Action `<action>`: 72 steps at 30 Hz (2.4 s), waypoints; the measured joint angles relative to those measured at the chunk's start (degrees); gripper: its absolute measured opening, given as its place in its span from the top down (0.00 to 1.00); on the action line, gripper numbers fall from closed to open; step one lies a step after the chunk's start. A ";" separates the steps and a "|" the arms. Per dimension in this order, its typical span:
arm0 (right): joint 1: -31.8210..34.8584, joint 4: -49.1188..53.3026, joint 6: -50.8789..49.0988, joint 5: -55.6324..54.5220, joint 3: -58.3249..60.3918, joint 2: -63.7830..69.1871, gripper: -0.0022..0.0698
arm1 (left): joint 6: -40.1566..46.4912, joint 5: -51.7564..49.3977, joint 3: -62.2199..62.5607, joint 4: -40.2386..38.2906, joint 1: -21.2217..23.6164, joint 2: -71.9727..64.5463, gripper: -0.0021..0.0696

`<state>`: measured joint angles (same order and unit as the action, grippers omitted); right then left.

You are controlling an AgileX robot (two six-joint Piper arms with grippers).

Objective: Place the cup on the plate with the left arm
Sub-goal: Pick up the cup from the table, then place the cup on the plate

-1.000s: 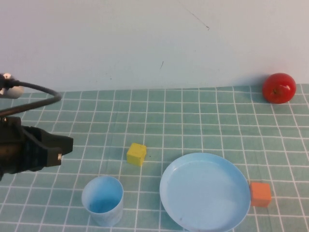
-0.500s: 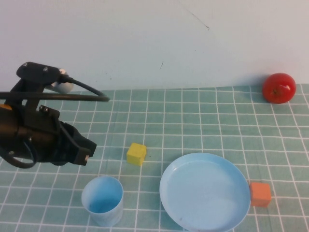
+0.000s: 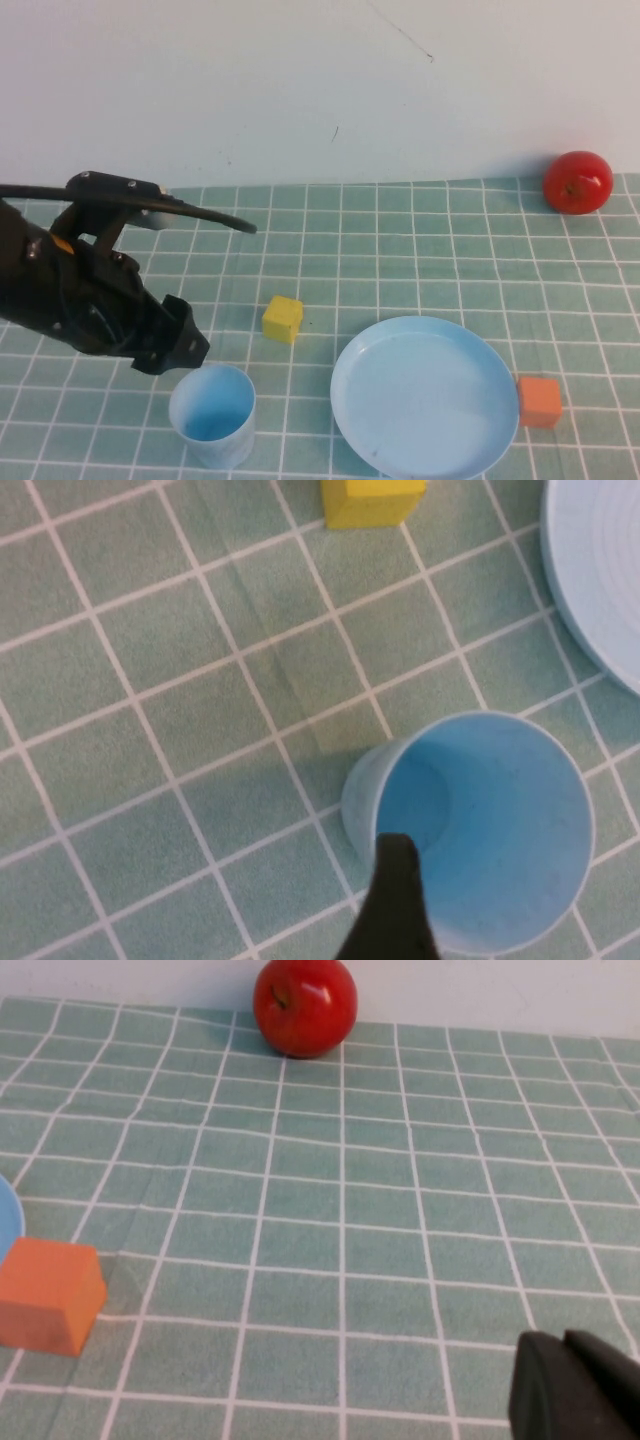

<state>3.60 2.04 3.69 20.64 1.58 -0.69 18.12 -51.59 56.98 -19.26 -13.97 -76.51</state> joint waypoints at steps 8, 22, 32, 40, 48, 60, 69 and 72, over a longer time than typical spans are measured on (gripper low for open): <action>0.00 0.00 0.00 0.00 0.00 0.00 0.97 | -0.34 2.00 0.04 -0.10 0.00 -8.03 0.29; 0.00 0.00 0.00 0.00 0.00 0.00 0.97 | -1.41 4.35 0.13 -0.60 0.00 -20.64 0.90; 0.00 0.00 0.00 0.00 0.00 0.00 0.97 | -1.41 1.66 8.03 -8.61 -3.86 -20.11 0.96; 0.00 0.00 0.00 0.00 0.00 0.00 0.97 | -13.24 3.41 22.21 -0.43 -20.48 -24.58 0.96; 0.00 0.00 0.00 0.00 0.00 0.00 0.97 | -24.81 -6.31 38.63 11.34 -24.02 -39.23 0.96; 0.00 0.00 0.00 0.00 0.00 0.00 0.97 | -24.22 -10.69 44.19 9.08 -24.23 -44.37 0.96; 0.00 0.00 0.00 0.00 0.00 0.00 0.97 | -22.64 -12.02 44.30 8.09 -24.68 -44.37 0.70; 0.00 0.00 0.00 0.00 0.00 0.00 0.97 | -22.52 -11.90 44.52 8.09 -24.68 -44.37 0.48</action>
<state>3.60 2.04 3.69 20.64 1.58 -0.69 -4.40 -63.49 101.50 -11.17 -38.65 -120.88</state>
